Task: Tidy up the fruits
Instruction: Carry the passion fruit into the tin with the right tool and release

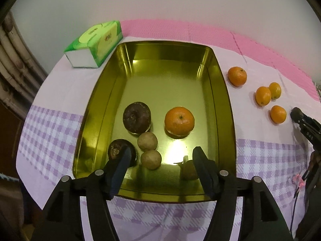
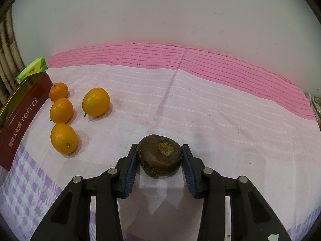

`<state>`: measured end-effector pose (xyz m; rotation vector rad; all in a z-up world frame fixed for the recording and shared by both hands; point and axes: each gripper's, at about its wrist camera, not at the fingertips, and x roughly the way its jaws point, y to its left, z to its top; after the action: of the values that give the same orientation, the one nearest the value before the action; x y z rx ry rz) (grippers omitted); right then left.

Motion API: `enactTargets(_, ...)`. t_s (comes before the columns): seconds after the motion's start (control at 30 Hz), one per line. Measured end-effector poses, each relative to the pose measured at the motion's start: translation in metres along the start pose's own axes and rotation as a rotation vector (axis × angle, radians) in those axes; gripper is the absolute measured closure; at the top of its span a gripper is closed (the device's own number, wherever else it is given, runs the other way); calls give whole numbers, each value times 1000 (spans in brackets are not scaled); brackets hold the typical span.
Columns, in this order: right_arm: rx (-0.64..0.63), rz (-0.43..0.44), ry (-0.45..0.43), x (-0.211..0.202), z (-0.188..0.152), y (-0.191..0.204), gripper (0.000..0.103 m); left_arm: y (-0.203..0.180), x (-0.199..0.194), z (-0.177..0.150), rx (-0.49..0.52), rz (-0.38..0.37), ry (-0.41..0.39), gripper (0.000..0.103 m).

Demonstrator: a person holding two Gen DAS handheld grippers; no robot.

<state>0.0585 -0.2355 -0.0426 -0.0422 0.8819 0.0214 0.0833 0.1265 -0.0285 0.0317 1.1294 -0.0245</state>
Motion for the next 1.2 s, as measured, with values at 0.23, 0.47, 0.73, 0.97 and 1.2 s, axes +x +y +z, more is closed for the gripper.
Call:
enactTargets(0.23, 0, -25, 9, -3, 2, 5, 64, 10, -9, -5, -27, 4, -22, 30)
enactTargets(0.47, -19, -36, 10, -13, 4, 11, 64, 24, -18, -7, -70, -4, -56, 19)
enactTargets(0.73, -52, -13, -15, -32, 15, 30, 64, 34, -22, -8, -103, 10, -79, 13)
enactTargets(0.97, -110, 62, -56, -55, 31, 68, 64, 50, -30, -7, -157, 19, -104, 10)
enactTargets(1.2, -191, 210, -81, -75, 42, 128, 64, 78, -36, -11, -256, 90, -122, 10)
